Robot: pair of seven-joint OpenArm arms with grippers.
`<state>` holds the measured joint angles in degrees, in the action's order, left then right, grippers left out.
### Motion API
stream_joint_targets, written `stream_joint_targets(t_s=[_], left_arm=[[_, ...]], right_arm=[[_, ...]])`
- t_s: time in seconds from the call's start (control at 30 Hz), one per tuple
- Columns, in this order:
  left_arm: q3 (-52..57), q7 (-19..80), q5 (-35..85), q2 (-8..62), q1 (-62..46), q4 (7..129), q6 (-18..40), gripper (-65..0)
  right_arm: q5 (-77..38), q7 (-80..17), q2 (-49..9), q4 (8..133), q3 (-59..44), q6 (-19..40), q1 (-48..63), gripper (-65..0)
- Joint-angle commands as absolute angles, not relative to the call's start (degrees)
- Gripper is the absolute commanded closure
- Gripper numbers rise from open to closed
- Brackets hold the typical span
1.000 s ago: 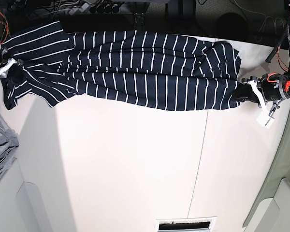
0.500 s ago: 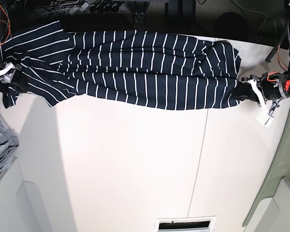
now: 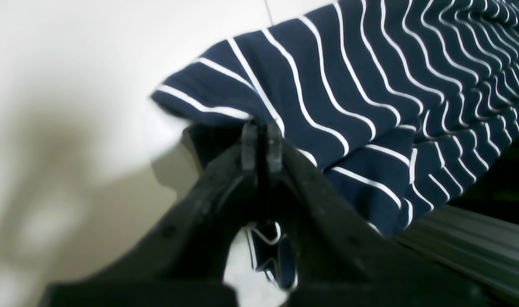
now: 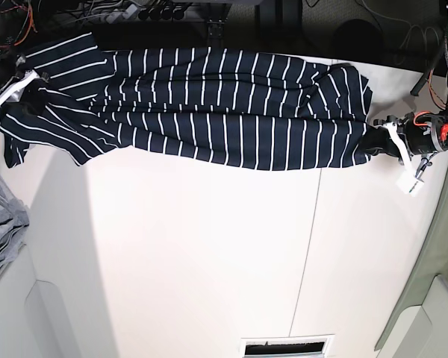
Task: Layout the t-shirt on the table in an organized manner, then fold the t-shirt properly
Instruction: 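Hold the folded shirt ends with both grippers and pull them straight, then slide the left gripper along the strip end toward the right gripper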
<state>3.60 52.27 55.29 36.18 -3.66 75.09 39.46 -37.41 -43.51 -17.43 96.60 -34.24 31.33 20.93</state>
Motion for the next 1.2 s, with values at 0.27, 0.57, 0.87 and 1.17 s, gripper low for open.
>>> stream_joint_targets(t_s=[0.27,0.57,0.87,1.17], left_arm=[[4.1,59.1,65.6,42.4,-3.2,90.0,40.0,0.0],[4.1,65.2,74.3,47.7,-10.4,91.2,40.0,0.0],[4.1,56.4,63.2,46.6,-18.7,91.0,40.0,-25.5],[4.2,48.8,46.6,38.4,-18.9,90.2,36.3,-29.7]], right_arm=[[-36.4,-37.1,-19.8,77.6,-34.4,32.8,17.2,0.0],[-36.4,-37.1,-19.8,74.0,-34.4,32.8,12.2,0.0],[-37.7,-37.3,-19.8,74.0,-34.3,32.8,10.9,0.0],[-40.1,-37.8,-19.8,74.0,-34.3,32.8,10.9,0.0]])
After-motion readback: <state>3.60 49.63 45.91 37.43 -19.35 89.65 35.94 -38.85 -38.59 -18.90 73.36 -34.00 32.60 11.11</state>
